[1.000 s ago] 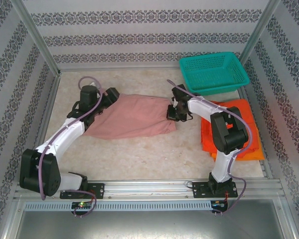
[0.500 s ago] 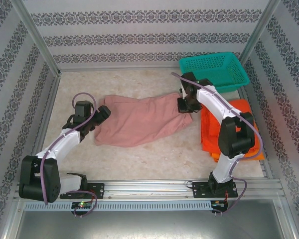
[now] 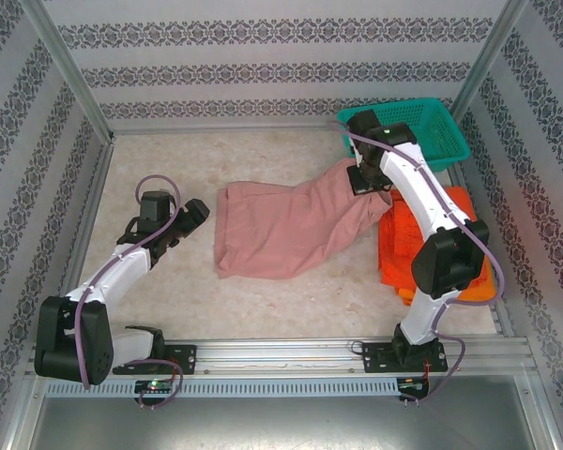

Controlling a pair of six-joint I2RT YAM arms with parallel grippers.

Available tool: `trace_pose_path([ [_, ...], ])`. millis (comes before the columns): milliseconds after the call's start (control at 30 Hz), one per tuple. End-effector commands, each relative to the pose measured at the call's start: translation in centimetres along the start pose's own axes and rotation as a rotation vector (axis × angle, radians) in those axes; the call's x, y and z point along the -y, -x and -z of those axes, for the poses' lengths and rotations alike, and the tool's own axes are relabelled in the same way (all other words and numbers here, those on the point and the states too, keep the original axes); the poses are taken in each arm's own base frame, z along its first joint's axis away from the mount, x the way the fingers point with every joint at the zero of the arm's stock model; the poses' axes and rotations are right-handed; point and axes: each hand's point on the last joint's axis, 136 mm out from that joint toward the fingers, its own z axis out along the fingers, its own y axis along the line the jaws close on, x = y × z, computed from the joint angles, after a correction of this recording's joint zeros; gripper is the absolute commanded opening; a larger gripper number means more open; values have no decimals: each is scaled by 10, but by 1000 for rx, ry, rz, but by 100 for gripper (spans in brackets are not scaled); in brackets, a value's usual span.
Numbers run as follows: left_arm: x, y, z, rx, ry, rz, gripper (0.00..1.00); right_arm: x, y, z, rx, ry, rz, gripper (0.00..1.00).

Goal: Fold and stack the shorts

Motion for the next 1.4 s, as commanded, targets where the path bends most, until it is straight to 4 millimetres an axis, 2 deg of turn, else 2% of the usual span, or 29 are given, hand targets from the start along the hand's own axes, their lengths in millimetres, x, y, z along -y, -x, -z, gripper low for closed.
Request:
trace_pose_path([
  [0,6,2,3,8,-36,15,89,11,0,13,-25,-121,74,0],
  [167,7,1,4,4,-44,18,89,-3,21,39,-10,-270,175,0],
  [300,3,-4,2,0,-47,39,88,-34,35,53,11,-373,260,0],
  [333,1,-6,2,-4,-46,44,88,-49,38,56,30,-388,280,0],
  [400,-3,-9,1,-5,-39,56,88,-85,42,57,77,-383,323,0],
  [500,-15,-14,0,7,-14,84,88,-152,41,54,148,-324,370,0],
  [567,-22,-15,1,23,2,99,88,-202,35,42,171,-238,390,0],
  [633,-27,-15,3,45,14,108,88,-255,22,30,159,-81,392,6],
  [667,-29,-13,5,61,19,114,88,-283,13,25,139,29,399,19],
  [700,-31,-12,6,75,23,120,88,-304,8,24,132,102,400,38],
  [767,-34,-7,11,109,32,142,88,-345,-5,37,128,286,433,53],
  [833,-37,-4,16,140,36,170,89,-370,-15,67,135,462,457,65],
  [867,-37,-2,19,157,28,183,89,-375,-17,83,140,545,459,69],
  [933,-32,2,23,173,0,190,89,-368,-13,105,186,611,438,73],
  [1000,-26,3,25,160,-11,187,89,-349,-3,110,243,594,398,78],
  [1133,-7,2,24,106,-75,187,89,-315,6,79,245,516,323,80],
  [1367,22,-9,19,-38,-146,175,88,-290,-5,21,118,474,237,79],
])
